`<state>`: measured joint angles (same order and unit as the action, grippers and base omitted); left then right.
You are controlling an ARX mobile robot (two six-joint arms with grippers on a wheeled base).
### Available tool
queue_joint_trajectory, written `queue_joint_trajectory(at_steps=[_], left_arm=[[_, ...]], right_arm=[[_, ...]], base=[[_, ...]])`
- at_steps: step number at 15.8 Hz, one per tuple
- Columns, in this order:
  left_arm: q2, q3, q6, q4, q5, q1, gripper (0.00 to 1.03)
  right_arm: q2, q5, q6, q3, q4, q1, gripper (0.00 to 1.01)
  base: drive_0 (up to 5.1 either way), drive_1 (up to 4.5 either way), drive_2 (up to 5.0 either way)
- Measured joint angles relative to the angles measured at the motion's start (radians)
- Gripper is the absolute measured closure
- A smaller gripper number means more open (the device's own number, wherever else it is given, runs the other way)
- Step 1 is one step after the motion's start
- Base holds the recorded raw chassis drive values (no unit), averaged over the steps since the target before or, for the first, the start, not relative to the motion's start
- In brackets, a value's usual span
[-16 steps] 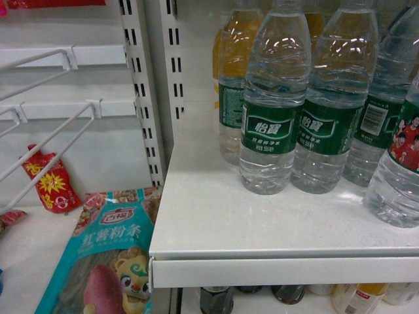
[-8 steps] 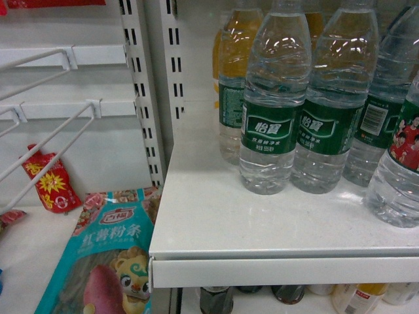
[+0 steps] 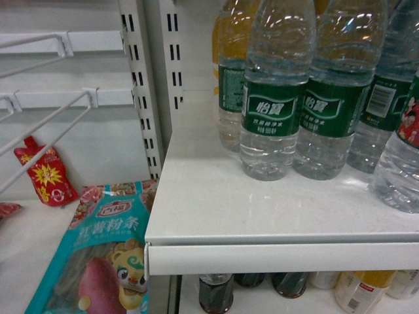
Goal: Move water from second to third shelf
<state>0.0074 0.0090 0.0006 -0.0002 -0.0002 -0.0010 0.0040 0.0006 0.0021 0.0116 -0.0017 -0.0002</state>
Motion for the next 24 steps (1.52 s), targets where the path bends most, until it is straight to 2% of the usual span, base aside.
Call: queue_joint_trajectory(at_steps=[24], left_arm=[[0.000, 0.000, 0.000, -0.005, 0.000, 0.000, 0.05]], right_arm=[[0.000, -0.001, -0.003, 0.000, -0.004, 0.000, 0.03]], base=[[0.0, 0.00, 0.0]])
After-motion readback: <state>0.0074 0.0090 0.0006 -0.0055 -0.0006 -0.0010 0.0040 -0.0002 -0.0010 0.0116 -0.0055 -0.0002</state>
